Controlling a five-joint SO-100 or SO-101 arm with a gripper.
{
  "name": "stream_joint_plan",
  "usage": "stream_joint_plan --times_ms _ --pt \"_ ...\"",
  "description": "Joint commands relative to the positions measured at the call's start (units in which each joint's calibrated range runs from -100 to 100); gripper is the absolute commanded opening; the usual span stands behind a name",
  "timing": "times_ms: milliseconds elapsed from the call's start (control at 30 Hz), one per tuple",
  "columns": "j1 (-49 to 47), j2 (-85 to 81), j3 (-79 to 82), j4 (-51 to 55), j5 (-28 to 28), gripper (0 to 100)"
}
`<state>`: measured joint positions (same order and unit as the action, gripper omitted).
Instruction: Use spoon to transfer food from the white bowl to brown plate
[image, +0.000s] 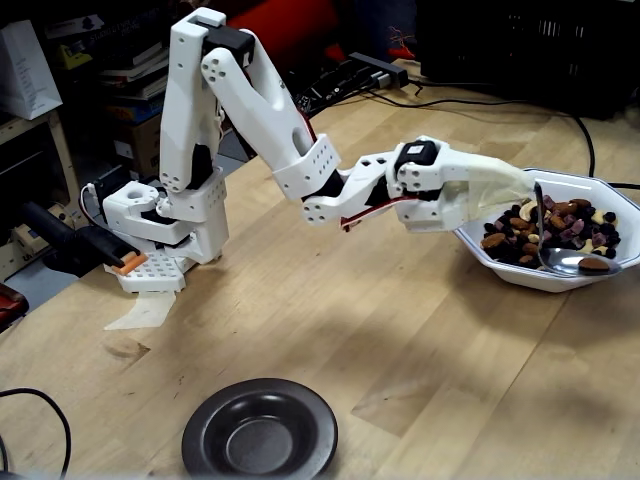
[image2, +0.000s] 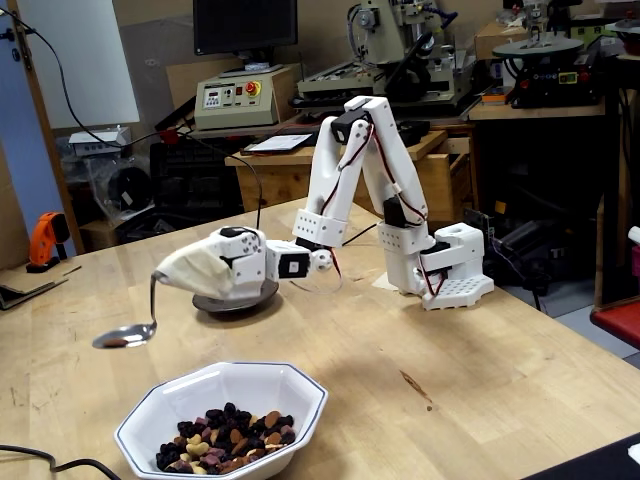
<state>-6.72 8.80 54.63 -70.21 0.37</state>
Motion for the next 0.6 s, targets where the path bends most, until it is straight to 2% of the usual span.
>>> stream_joint_plan --times_ms 0,567 --pt "2.9 -5.7 -0.3 -1.2 -0.2 4" --pt "10.0 -6.2 9.2 -1.8 -0.5 4"
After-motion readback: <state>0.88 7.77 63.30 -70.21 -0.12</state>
